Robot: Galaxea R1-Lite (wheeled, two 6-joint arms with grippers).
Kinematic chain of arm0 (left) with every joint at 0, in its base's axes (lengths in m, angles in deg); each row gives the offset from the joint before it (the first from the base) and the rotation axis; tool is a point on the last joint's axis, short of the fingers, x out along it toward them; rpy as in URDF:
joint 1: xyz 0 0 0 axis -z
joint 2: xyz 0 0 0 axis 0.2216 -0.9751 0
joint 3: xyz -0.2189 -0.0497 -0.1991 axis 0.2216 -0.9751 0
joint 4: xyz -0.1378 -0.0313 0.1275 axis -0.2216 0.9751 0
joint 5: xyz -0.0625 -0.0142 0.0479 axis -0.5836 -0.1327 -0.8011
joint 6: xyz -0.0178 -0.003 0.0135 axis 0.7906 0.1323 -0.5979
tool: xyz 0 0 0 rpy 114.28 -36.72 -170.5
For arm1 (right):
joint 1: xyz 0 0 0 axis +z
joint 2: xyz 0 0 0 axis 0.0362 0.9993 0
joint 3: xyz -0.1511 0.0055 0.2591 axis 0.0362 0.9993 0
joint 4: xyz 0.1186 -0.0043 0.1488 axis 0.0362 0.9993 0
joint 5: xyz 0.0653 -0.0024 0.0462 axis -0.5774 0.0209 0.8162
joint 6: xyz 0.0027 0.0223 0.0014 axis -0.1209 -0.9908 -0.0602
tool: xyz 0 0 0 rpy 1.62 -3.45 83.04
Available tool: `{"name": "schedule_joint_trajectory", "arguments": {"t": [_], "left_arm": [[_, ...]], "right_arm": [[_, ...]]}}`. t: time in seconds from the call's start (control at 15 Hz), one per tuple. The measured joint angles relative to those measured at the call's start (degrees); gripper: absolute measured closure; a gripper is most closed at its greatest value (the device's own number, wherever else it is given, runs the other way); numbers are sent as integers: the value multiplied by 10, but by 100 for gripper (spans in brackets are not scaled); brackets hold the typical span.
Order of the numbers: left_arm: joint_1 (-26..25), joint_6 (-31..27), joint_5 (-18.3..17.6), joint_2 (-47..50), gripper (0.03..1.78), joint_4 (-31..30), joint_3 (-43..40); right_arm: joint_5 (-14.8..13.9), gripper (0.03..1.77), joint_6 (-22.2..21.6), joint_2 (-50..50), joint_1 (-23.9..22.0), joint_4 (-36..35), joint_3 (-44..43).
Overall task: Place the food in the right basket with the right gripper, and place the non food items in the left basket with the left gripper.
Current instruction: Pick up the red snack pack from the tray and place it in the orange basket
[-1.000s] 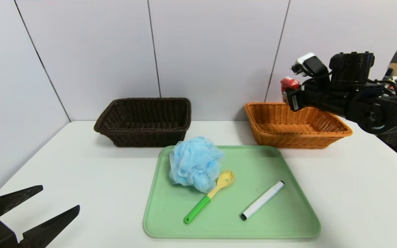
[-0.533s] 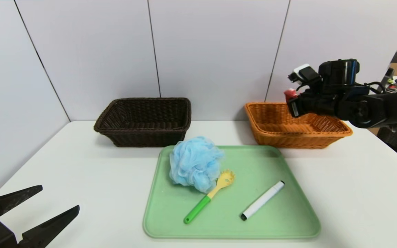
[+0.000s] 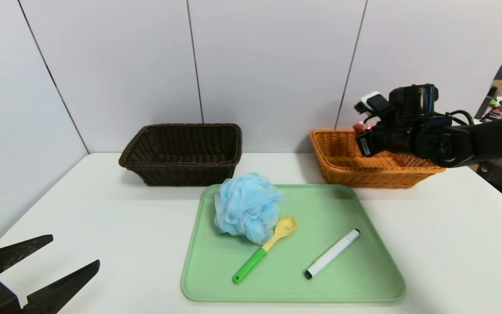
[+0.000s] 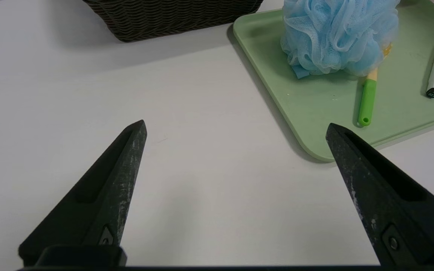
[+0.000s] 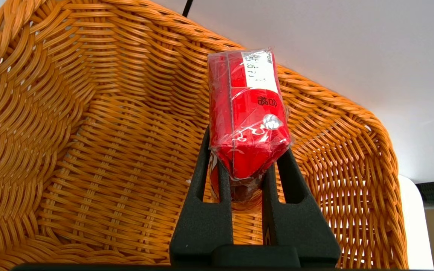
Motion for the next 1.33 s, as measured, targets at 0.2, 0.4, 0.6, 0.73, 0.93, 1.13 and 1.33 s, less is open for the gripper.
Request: {"name": "schedule_joint_trajectory", "arguments": {"t": [0.2, 0.4, 0.6, 0.73, 0.93, 1.13, 1.33], "left_arm": [[0, 0, 0, 0, 12, 0, 0], [0, 0, 0, 0, 12, 0, -1], [0, 0, 0, 0, 12, 0, -1], [0, -1, 0, 0, 12, 0, 0], [0, -1, 0, 0, 12, 0, 0], [0, 0, 0, 3, 12, 0, -2], [0, -1, 0, 4, 12, 0, -3]], "right_arm": [[0, 155, 1, 1, 1, 0, 5], [-1, 150, 2, 2, 1, -2, 9], [0, 105, 4, 0, 1, -6, 9], [0, 83, 4, -3, 2, -5, 10], [-1, 59, 5, -13, 2, -3, 14], [-2, 43, 11, -45, 6, -2, 38], [0, 32, 28, -113, 23, 5, 76]]}}
